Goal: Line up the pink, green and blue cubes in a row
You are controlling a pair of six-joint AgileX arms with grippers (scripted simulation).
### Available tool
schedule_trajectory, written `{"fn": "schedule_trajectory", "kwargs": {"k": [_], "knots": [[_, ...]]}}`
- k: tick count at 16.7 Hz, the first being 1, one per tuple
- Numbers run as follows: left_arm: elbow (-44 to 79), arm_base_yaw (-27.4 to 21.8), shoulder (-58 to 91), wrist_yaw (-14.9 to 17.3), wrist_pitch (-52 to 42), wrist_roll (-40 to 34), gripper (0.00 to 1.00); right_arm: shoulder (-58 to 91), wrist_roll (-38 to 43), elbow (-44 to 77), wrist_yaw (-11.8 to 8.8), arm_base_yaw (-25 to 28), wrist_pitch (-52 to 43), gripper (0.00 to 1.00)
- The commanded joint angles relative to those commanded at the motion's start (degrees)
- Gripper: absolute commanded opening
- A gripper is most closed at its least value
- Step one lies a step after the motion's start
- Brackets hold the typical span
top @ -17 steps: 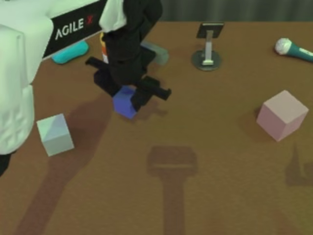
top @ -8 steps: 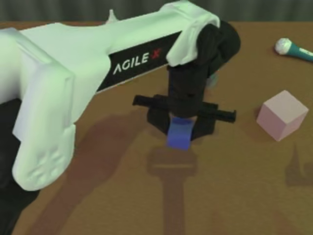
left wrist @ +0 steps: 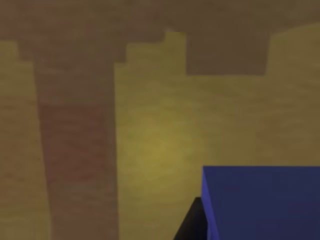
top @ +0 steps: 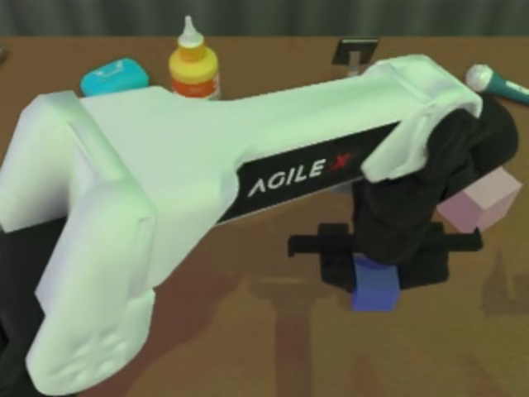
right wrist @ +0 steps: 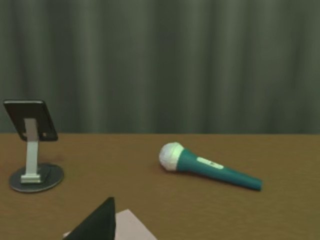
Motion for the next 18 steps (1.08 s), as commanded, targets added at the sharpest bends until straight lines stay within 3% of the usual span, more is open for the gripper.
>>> {"fn": "schedule_trajectory", "kwargs": {"k": [7,13,18], "knots": [[-1.0,-0.3,0.1,0.0,1.1,-0.6,0.00,0.0,0.0,0.0,0.0,0.0,0.0,1.00],[-10.1,-0.3,2.3,0.0,13.0,-0.7,0.00,0.0,0.0,0.0,0.0,0.0,0.0,1.00],[-11.2,-0.4,2.7,0.0,14.1,-0.7,0.00,0.0,0.0,0.0,0.0,0.0,0.0,1.00]]}}
